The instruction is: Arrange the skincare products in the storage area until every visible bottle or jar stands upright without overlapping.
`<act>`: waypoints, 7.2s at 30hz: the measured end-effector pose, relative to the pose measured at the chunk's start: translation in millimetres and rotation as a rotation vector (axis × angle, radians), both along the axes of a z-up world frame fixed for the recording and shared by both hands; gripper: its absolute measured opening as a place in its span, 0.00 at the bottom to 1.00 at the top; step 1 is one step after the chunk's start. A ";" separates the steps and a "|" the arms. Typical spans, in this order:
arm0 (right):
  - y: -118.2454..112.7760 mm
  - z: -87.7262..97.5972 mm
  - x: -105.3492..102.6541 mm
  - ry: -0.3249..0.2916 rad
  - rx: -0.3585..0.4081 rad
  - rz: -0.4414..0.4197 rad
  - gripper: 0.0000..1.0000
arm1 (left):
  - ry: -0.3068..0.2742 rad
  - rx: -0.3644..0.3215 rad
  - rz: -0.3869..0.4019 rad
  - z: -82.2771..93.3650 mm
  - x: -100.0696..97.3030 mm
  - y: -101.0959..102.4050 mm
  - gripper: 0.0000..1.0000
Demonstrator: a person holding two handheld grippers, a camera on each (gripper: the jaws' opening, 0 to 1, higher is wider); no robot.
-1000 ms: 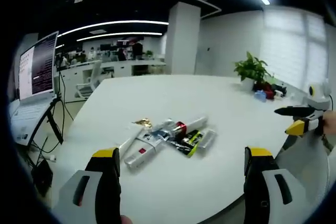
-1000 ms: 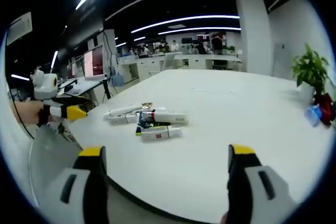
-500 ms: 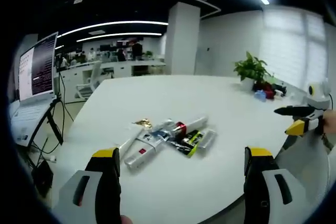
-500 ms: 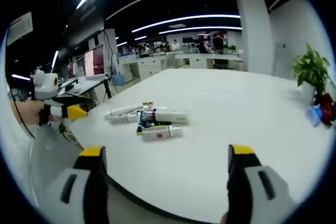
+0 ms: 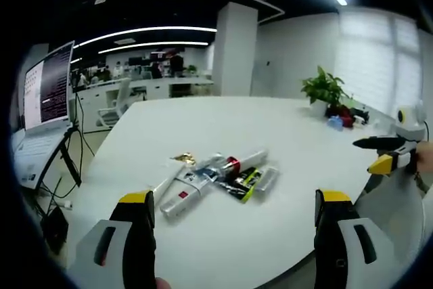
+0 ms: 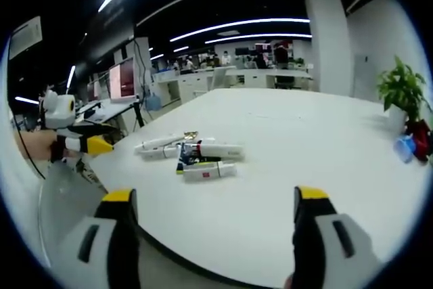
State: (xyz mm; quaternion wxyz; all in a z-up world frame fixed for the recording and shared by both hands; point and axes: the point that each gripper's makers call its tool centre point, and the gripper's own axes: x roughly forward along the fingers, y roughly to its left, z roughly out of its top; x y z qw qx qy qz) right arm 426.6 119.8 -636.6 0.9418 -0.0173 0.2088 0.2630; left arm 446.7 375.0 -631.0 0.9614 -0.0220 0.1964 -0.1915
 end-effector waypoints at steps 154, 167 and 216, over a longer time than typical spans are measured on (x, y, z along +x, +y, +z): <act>151.3 -131.8 195.8 0.149 -0.831 1.131 0.29 | 0.070 0.034 0.004 -12.5 2.7 3.0 0.95; 134.4 -119.1 190.6 0.119 -0.734 0.969 0.28 | 0.063 0.031 0.002 -11.3 2.4 3.7 0.95; 112.9 49.4 57.6 -0.172 -0.115 0.294 0.27 | 0.022 -0.343 -0.247 78.8 24.9 -102.8 0.95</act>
